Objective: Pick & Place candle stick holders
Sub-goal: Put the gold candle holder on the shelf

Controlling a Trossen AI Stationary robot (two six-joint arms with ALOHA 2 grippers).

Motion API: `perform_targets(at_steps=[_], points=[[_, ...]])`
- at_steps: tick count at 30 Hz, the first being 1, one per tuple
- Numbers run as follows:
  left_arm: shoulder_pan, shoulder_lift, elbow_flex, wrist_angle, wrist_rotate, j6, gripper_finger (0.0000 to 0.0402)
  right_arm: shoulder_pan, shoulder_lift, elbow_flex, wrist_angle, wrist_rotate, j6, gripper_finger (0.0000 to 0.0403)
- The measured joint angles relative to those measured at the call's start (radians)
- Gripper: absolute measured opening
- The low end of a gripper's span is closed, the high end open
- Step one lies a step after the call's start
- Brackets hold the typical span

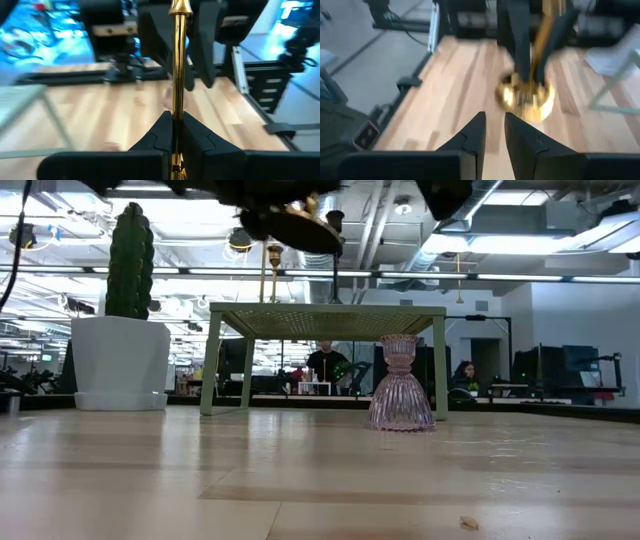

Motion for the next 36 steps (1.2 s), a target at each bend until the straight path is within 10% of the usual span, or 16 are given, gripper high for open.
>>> perform_targets(at_steps=[10, 21, 36], points=[[-0.028, -0.270, -0.180, 0.025, -0.333, 0.116, 0.0014, 0.069, -0.082, -0.003, -0.100, 0.190, -0.013, 0.0006], [0.176, -0.339, -0.337, 0.274, -0.272, 0.145, 0.0014, 0.197, -0.080, -0.002, -0.162, 0.470, 0.011, 0.0001], [0.393, -0.215, -0.367, 0.416, -0.124, -0.017, 0.0014, 0.206, -0.079, -0.002, -0.191, 0.561, 0.042, 0.0000]])
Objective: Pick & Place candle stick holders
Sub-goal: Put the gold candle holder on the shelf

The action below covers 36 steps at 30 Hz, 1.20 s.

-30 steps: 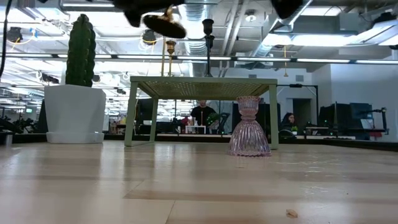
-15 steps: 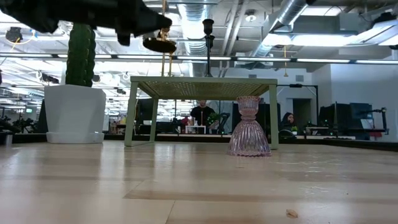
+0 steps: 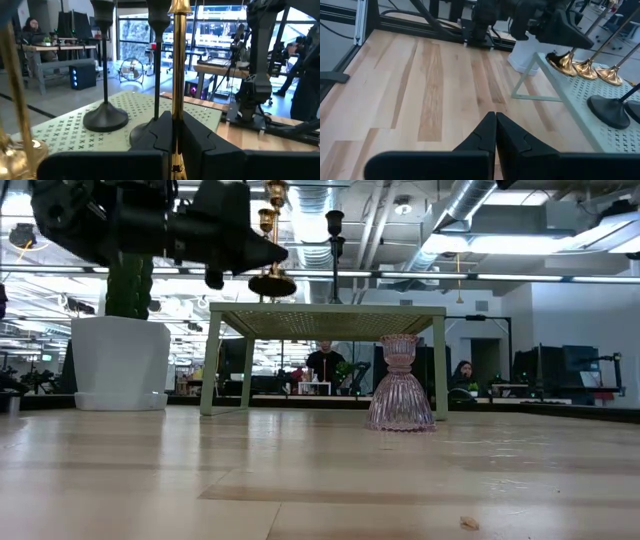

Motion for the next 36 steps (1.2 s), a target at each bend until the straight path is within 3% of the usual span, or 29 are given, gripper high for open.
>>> perform_targets(at_steps=[5, 13, 28, 36], points=[[0.016, 0.115, 0.000, 0.165, 0.004, 0.008, 0.0014, 0.000, 0.000, 0.000, 0.000, 0.000, 0.000, 0.0000], [0.053, 0.236, 0.001, 0.281, -0.005, 0.015, 0.0014, 0.001, 0.000, 0.000, 0.000, 0.000, 0.000, 0.0000], [0.058, 0.250, 0.002, 0.300, -0.008, 0.103, 0.0038, 0.001, 0.000, 0.000, 0.000, -0.003, 0.000, 0.0000], [0.060, 0.241, 0.002, 0.312, -0.008, 0.150, 0.0080, 0.002, 0.000, 0.000, -0.002, -0.007, 0.000, 0.0000]])
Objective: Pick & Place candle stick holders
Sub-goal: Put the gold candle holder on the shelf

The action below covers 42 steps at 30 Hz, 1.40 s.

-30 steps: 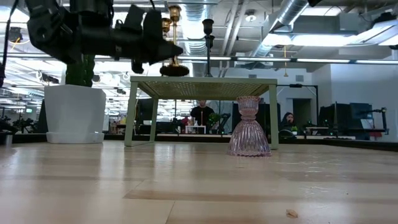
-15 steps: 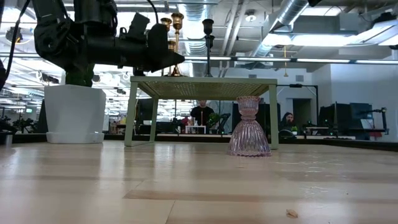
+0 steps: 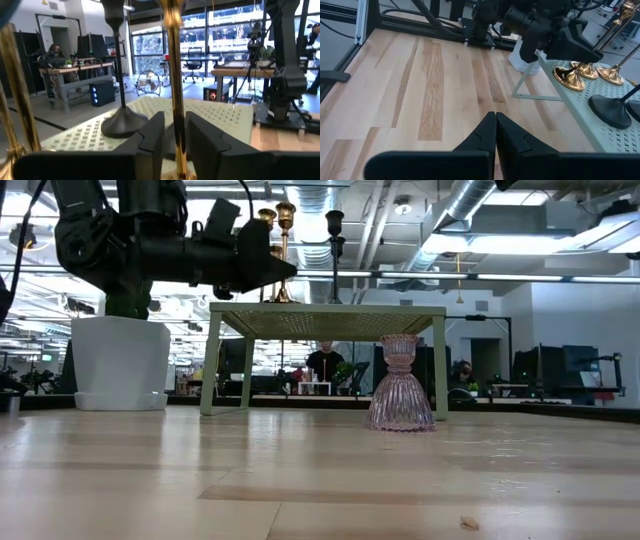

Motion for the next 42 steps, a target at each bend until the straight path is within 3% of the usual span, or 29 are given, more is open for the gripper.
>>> perform_targets(at_steps=[9, 13, 24, 29, 33, 37, 42], points=[[-0.022, -0.081, 0.000, -0.006, 0.000, 0.069, 0.0146, 0.016, 0.000, 0.000, -0.010, -0.004, 0.011, 0.0000], [-0.060, -0.151, -0.001, -0.105, -0.005, 0.128, 0.0170, 0.041, 0.000, 0.000, -0.016, -0.003, 0.010, 0.0000], [-0.182, -0.414, -0.166, -0.185, -0.074, 0.132, 0.0199, 0.054, 0.000, 0.000, -0.028, -0.001, 0.008, 0.0000], [-0.248, -0.528, -0.254, -0.187, -0.081, 0.098, 0.0196, 0.062, 0.000, 0.000, -0.030, -0.009, 0.011, 0.0000], [-0.337, -0.567, -0.300, -0.193, -0.032, 0.059, 0.0183, 0.067, 0.000, 0.000, -0.020, -0.082, 0.048, 0.0000], [-0.403, -0.549, -0.308, -0.190, 0.000, 0.008, 0.0154, 0.048, 0.034, 0.000, 0.004, -0.090, 0.095, 0.0000], [-0.413, -0.454, -0.308, -0.191, -0.003, -0.058, 0.0085, -0.007, 0.117, -0.001, 0.057, -0.109, 0.093, 0.0000]])
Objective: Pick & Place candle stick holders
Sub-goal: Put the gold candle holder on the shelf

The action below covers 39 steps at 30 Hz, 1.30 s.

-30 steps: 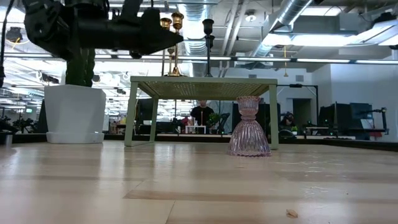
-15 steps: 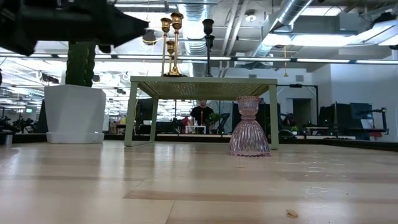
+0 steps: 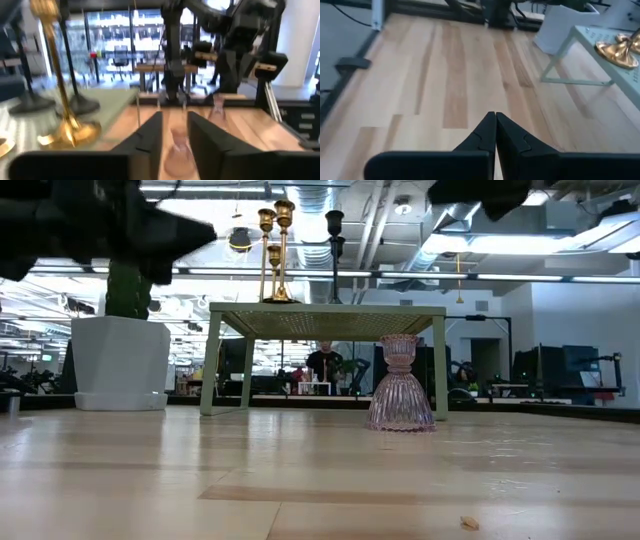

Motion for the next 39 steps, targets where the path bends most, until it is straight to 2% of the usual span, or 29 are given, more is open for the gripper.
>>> perform_targets(at_steps=[5, 10, 16, 20, 23, 31, 39], points=[[0.000, 0.124, 0.013, 0.013, -0.026, -0.047, 0.0009, -0.062, 0.048, 0.000, 0.037, 0.002, -0.014, 0.0000], [0.000, 0.269, 0.101, 0.020, -0.137, -0.058, 0.0004, -0.103, 0.050, 0.000, 0.051, 0.012, -0.046, 0.0000], [0.001, 0.446, 0.212, 0.022, -0.349, -0.056, 0.0002, -0.097, 0.046, 0.000, 0.043, 0.060, -0.049, 0.0000], [0.002, 0.518, 0.273, 0.029, -0.426, -0.055, 0.0002, -0.100, 0.046, 0.001, 0.021, 0.085, -0.049, 0.0000], [0.009, 0.554, 0.319, 0.035, -0.469, -0.021, 0.0002, -0.118, 0.046, 0.001, -0.020, 0.122, -0.049, 0.0000], [0.009, 0.566, 0.392, 0.044, -0.509, 0.153, 0.0002, -0.170, 0.046, 0.001, -0.114, 0.128, -0.034, 0.0000], [0.046, 0.564, 0.389, 0.044, -0.565, 0.178, 0.0002, -0.197, 0.046, 0.001, -0.144, 0.128, -0.018, 0.0000]])
